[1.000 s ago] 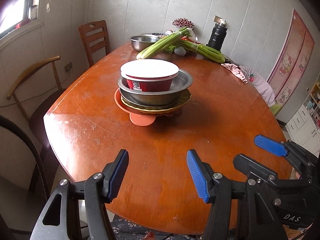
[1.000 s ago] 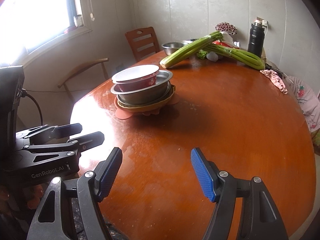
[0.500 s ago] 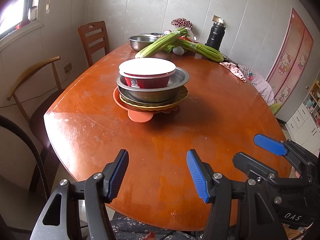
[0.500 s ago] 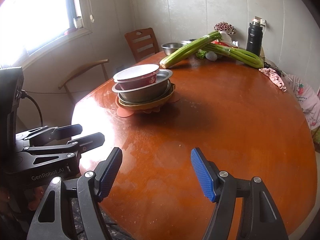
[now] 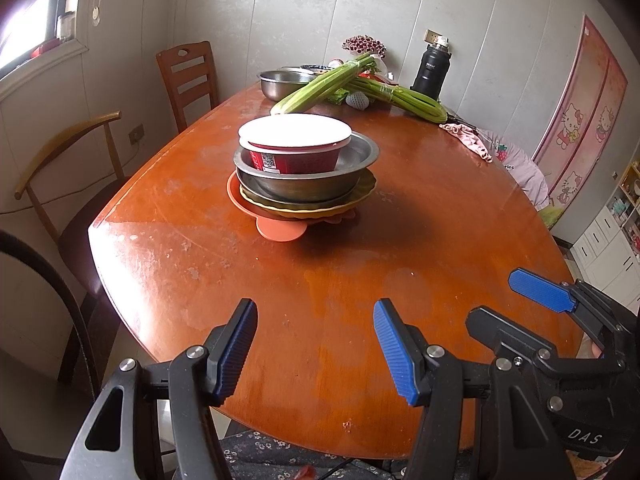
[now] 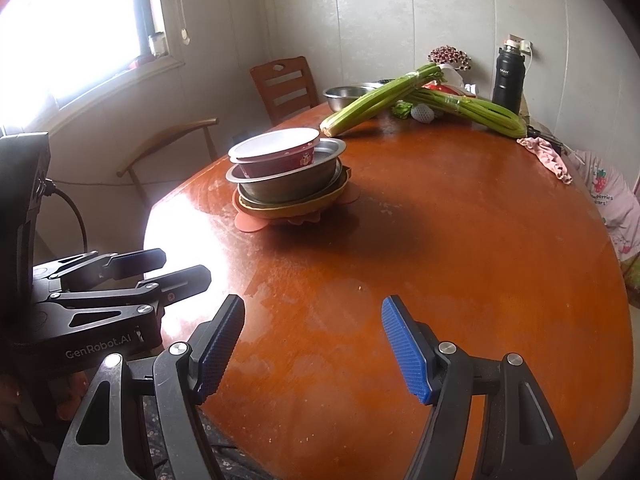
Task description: Organize plates and bowls
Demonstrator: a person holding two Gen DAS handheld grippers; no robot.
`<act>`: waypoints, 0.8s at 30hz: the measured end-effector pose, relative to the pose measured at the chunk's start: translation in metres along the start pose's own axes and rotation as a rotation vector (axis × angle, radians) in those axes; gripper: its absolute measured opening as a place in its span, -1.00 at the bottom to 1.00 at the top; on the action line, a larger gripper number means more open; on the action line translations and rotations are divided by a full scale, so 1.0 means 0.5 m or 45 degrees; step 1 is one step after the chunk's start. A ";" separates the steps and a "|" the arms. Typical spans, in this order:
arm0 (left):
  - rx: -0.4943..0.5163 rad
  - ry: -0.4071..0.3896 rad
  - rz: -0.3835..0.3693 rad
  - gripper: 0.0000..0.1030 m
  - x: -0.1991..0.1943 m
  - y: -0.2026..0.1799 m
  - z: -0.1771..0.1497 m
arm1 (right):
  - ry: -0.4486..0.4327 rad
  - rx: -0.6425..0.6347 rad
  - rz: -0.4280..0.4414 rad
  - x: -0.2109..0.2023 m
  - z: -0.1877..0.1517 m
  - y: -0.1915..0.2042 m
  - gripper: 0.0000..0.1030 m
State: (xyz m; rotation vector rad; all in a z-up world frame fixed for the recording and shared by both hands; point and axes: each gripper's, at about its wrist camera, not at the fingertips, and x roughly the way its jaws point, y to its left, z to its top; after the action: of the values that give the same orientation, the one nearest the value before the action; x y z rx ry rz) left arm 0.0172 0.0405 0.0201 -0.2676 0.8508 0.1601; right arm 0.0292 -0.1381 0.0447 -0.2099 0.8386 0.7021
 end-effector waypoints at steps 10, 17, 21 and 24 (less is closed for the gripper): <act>0.008 0.001 0.016 0.17 0.002 0.000 -0.006 | 0.004 -0.004 0.001 0.004 -0.001 0.000 0.42; 0.015 0.006 0.022 0.17 0.004 -0.002 -0.003 | 0.011 -0.003 0.003 0.009 0.002 -0.002 0.42; 0.014 0.008 0.029 0.17 0.005 -0.002 -0.001 | 0.010 -0.004 0.001 0.009 0.005 -0.004 0.42; 0.016 0.014 0.036 0.17 0.007 -0.003 0.002 | 0.011 0.000 -0.003 0.011 0.008 -0.007 0.42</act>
State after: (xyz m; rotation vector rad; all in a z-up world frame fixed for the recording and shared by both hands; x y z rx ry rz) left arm 0.0206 0.0395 0.0182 -0.2448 0.8664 0.1793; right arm 0.0363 -0.1364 0.0429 -0.2141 0.8463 0.6999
